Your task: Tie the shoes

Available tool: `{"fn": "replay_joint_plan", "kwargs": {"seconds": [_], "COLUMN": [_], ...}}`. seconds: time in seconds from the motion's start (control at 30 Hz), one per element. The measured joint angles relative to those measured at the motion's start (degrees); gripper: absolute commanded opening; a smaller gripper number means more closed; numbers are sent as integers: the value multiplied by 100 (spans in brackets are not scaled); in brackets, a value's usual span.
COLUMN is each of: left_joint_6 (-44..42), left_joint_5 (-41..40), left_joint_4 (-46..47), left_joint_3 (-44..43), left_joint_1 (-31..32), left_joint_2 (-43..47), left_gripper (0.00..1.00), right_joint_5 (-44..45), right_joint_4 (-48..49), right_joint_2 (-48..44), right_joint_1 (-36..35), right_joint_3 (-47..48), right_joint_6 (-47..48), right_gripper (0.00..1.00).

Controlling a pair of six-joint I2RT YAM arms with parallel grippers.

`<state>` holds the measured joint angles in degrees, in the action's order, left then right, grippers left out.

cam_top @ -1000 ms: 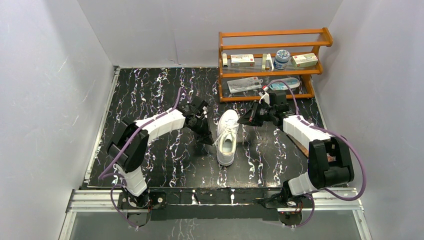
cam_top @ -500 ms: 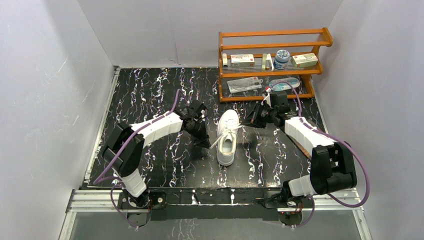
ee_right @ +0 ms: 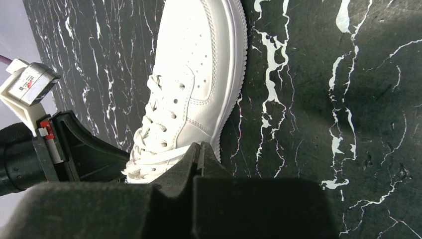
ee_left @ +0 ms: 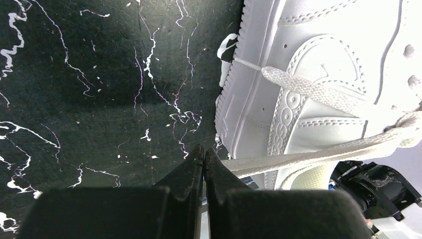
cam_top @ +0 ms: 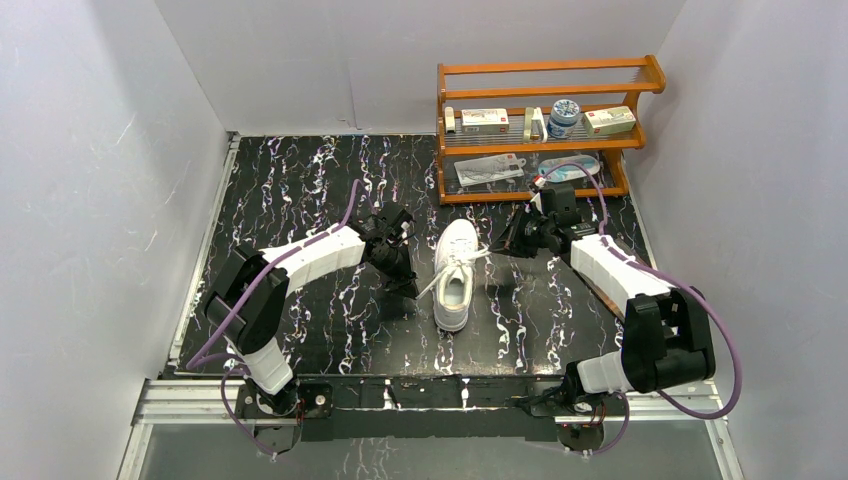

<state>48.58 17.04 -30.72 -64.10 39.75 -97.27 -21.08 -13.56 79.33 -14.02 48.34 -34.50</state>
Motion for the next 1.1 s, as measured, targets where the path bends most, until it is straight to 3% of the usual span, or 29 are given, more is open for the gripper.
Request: {"fn": "replay_joint_plan", "kwargs": {"seconds": [1.1], "left_joint_6": [-262], "left_joint_5": [-160], "left_joint_4": [127], "left_joint_3": [227], "left_joint_1": [0], "left_joint_2": [87], "left_gripper": [0], "right_joint_5": [407], "right_joint_4": [-46], "right_joint_2": [-127], "right_joint_1": [22], "right_joint_3": [-17], "right_joint_6": [210], "right_gripper": [0]}}
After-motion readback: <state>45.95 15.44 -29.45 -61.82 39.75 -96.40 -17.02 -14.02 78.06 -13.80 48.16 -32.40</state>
